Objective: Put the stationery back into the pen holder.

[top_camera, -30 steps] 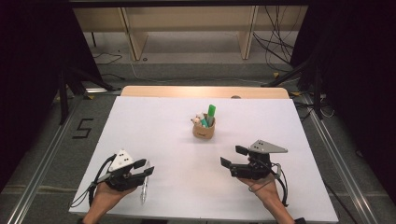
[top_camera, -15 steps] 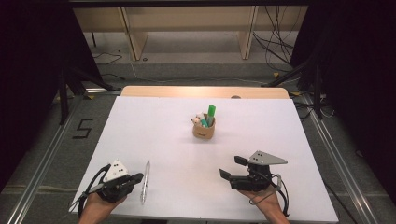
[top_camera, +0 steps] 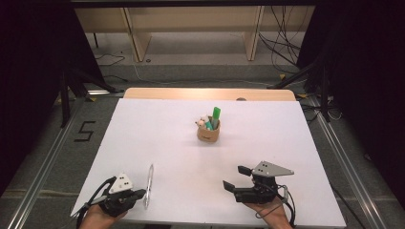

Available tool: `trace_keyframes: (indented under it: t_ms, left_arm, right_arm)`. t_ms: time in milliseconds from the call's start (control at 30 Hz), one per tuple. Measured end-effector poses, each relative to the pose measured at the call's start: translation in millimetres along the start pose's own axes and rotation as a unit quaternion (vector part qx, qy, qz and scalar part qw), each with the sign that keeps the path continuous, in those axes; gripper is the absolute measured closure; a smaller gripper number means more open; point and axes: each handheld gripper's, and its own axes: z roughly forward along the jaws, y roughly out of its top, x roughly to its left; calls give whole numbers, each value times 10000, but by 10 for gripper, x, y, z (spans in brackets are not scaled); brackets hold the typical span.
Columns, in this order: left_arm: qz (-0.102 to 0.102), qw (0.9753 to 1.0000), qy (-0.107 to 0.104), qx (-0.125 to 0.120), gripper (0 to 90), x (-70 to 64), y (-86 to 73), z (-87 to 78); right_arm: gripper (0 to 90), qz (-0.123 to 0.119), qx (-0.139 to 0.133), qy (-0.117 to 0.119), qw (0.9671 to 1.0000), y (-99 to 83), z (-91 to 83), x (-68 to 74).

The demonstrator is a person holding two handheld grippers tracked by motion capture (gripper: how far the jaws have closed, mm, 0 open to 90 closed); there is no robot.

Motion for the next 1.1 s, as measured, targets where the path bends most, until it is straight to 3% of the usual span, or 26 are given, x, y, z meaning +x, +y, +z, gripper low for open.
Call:
trace_keyframes:
  t_ms: [533,1100]
  left_arm:
    - [22,9991,-204,362,893,-46,-63,82]
    - [-6,9992,-300,268,892,-82,-51,131]
  right_arm:
    - [222,-4,14,70,10000,-30,-18,54]
    - [223,10,12,87,10000,-34,-19,53]
